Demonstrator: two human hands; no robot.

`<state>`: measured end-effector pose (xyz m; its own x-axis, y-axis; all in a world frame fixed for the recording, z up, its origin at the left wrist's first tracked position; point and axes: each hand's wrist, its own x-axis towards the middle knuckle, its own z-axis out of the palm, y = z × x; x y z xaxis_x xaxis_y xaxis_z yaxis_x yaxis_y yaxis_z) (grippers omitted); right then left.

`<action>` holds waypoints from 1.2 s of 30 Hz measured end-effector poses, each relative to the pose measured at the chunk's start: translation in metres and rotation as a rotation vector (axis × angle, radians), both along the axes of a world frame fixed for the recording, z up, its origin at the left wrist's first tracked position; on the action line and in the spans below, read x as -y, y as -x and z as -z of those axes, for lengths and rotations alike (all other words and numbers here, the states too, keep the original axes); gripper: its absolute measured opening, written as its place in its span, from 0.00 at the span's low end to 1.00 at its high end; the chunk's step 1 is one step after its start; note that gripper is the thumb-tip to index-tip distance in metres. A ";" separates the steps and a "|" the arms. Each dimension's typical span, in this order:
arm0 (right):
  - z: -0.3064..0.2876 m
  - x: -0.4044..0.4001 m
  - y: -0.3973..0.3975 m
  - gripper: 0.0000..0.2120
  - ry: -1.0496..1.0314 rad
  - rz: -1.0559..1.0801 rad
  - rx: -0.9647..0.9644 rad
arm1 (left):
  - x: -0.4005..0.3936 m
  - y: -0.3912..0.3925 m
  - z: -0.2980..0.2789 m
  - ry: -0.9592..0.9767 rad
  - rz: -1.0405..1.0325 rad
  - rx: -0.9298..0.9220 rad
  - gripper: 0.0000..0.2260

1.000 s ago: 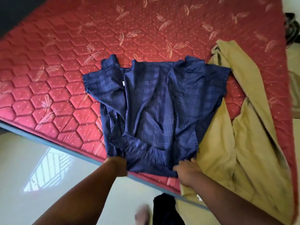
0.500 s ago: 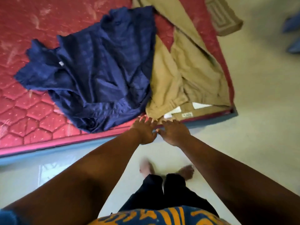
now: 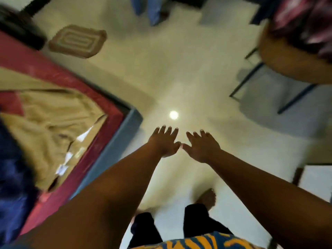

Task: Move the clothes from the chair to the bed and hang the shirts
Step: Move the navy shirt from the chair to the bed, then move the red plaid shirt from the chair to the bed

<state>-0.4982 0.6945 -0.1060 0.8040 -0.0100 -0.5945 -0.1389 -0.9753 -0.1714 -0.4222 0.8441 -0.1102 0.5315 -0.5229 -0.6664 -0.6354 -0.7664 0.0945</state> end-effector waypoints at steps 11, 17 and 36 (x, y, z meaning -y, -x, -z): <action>-0.047 0.288 0.056 0.33 0.017 0.523 0.025 | 0.322 0.000 -0.053 0.123 0.386 0.062 0.29; -0.068 0.376 0.015 0.31 -0.016 0.616 0.080 | 0.419 -0.037 -0.056 0.186 0.415 0.045 0.29; -0.138 0.669 -0.182 0.32 0.009 0.605 0.256 | 0.711 -0.250 -0.126 0.247 0.301 0.082 0.30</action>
<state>-0.3165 0.0255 0.0318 0.7709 -0.5092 -0.3826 -0.6194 -0.7394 -0.2638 -0.1718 0.1331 0.0154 0.3763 -0.8026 -0.4629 -0.8412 -0.5053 0.1923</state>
